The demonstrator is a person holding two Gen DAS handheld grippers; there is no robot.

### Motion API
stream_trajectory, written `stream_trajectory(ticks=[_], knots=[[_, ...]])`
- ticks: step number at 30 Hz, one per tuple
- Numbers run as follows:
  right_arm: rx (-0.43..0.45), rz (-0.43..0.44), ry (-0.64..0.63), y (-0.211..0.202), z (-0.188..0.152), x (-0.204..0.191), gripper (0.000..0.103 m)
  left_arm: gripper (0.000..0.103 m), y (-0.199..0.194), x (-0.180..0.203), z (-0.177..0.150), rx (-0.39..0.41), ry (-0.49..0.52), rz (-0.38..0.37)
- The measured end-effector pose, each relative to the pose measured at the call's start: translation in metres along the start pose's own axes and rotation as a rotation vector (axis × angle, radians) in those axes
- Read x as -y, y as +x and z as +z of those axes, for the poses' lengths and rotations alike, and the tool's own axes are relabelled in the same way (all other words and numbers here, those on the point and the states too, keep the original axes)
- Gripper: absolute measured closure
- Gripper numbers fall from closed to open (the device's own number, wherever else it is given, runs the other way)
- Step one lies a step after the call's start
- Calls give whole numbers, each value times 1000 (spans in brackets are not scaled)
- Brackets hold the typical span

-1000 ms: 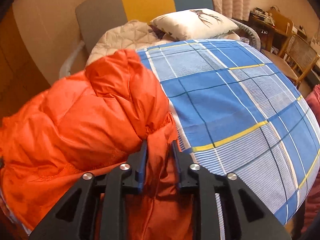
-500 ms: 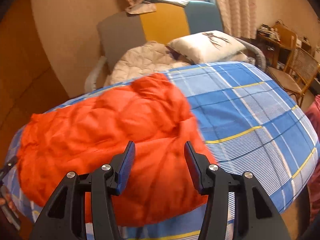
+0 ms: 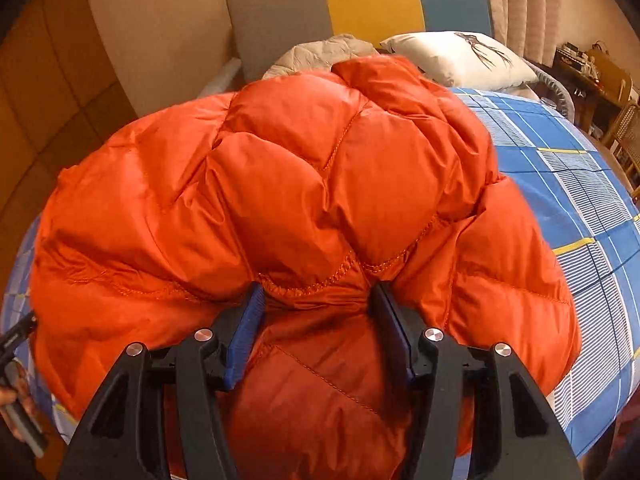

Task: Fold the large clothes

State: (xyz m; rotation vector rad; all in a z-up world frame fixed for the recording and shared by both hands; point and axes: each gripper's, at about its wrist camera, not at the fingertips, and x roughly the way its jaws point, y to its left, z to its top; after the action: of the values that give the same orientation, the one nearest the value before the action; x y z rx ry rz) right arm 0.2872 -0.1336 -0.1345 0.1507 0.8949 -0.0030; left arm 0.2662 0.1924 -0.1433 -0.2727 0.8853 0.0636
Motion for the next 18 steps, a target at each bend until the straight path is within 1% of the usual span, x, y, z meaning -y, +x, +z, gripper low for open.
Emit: stream_trajectory(ticks=[1, 2, 3, 6, 11, 14, 16, 18], knots=[[2, 13, 11, -4, 0, 2, 46, 43, -8, 2, -1, 11, 3, 11], [7, 26, 19, -8, 0, 4, 43, 44, -19, 5, -2, 42, 4, 11], [15, 44, 31, -14, -1, 7, 41, 44, -31, 7, -3, 75, 5, 2], [48, 80, 66, -31, -7, 16, 37, 44, -56, 15, -6, 130, 6, -22], [77, 120, 139, -57, -25, 37, 36, 42, -71, 38, -9, 147, 38, -60], [81, 131, 197, -68, -40, 56, 32, 38, -75, 56, -13, 146, 72, -89], [74, 140, 253, -75, -52, 72, 30, 38, -77, 69, -16, 142, 99, -129], [67, 159, 300, -77, -62, 86, 30, 38, -77, 84, -18, 137, 148, -169]])
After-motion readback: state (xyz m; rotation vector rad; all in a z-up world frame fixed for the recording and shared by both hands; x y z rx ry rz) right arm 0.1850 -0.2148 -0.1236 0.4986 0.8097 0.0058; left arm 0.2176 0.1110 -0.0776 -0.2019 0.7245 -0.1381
